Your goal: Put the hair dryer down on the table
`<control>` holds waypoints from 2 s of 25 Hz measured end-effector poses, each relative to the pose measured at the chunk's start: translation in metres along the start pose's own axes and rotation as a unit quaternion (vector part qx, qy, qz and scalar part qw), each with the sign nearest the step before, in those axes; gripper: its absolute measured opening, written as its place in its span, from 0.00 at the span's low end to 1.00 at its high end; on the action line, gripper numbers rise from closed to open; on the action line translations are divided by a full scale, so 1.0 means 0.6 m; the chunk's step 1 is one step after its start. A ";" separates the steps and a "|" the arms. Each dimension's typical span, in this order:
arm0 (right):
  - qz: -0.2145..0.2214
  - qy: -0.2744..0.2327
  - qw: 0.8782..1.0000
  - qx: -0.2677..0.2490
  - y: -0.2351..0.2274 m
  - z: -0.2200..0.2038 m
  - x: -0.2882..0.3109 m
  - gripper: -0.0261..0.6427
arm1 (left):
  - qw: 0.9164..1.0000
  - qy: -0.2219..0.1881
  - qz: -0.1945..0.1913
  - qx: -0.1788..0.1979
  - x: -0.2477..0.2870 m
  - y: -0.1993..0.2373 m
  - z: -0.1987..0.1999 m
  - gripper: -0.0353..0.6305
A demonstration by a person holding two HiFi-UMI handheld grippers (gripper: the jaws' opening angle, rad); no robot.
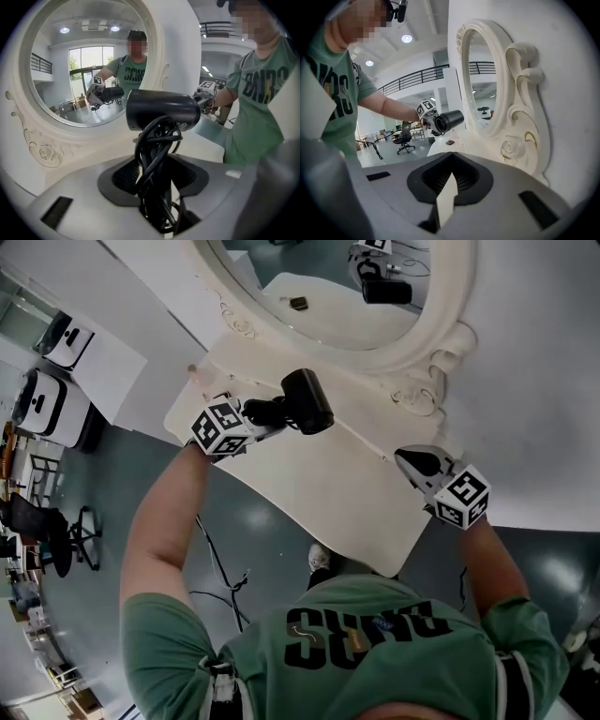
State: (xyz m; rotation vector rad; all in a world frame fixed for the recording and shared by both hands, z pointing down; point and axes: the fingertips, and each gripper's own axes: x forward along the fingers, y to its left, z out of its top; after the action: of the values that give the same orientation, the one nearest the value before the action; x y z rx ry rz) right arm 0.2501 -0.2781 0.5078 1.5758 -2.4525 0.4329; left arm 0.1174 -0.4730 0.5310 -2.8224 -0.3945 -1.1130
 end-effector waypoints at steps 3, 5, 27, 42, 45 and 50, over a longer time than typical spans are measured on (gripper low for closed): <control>-0.003 -0.002 1.000 0.004 -0.014 -0.007 0.010 0.03 | 0.999 0.033 -0.006 0.022 0.032 0.031 -0.010 0.34; -0.003 -0.004 1.000 0.005 -0.025 -0.012 0.020 0.03 | 0.997 0.058 -0.012 0.042 0.054 0.051 -0.019 0.34; 0.013 -0.004 0.999 0.044 -0.063 -0.056 0.088 0.03 | 0.958 0.203 -0.108 0.173 0.181 0.148 -0.071 0.34; 0.020 -0.007 0.998 0.064 -0.070 -0.068 0.095 0.03 | 0.947 0.220 -0.121 0.198 0.209 0.167 -0.071 0.36; 0.022 -0.008 0.998 0.065 -0.070 -0.067 0.099 0.03 | 0.951 0.210 -0.116 0.194 0.208 0.170 -0.070 0.37; 0.027 -0.007 0.998 0.064 -0.066 -0.061 0.103 0.03 | 0.961 0.191 -0.074 0.185 0.207 0.191 -0.063 0.50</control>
State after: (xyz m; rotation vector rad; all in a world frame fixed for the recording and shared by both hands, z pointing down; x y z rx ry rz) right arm 0.2606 -0.3336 0.5674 1.5672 -2.5293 0.6021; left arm 0.2103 -0.5641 0.6450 -2.2257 -0.7004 -1.4046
